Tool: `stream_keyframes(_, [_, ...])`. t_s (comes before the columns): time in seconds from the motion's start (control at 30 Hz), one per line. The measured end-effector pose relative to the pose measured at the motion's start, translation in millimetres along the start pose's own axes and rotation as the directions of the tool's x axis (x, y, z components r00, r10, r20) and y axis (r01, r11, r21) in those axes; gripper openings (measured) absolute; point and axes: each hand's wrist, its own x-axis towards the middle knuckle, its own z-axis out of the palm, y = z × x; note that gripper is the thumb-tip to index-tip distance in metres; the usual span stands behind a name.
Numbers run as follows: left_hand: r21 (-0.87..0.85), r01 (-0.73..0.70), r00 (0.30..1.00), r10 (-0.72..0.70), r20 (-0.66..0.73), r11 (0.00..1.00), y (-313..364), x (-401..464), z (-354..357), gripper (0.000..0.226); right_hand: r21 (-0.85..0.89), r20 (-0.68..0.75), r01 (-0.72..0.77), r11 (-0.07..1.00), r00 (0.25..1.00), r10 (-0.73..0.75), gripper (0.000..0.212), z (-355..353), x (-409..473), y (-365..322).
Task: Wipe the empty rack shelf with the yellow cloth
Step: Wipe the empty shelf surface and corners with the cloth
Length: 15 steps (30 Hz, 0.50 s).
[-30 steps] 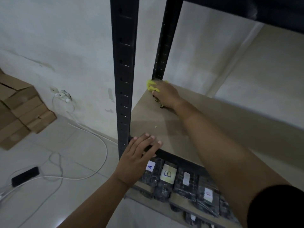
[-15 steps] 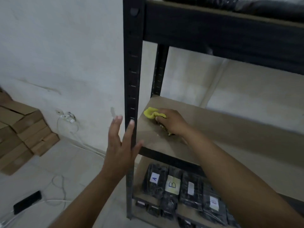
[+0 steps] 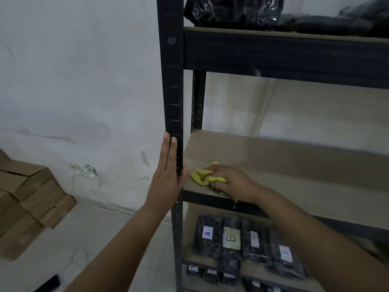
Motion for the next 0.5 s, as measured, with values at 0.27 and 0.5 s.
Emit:
stream_keyframes(0.27, [-0.297, 0.256, 0.953, -0.292, -0.083, 0.920, 7.1, -6.0, 4.2, 0.088, -0.017, -0.178, -0.167, 0.986, 0.971, 0.161, 0.037, -4.6, 77.0, -16.5])
stream_keyframes(0.5, [-0.352, 0.272, 0.955, -0.297, -0.019, 0.896, 4.7, -7.9, -7.1, 0.092, -0.173, -0.060, 0.028, 0.985, 0.997, -0.039, 0.039, 30.9, 58.5, -16.3])
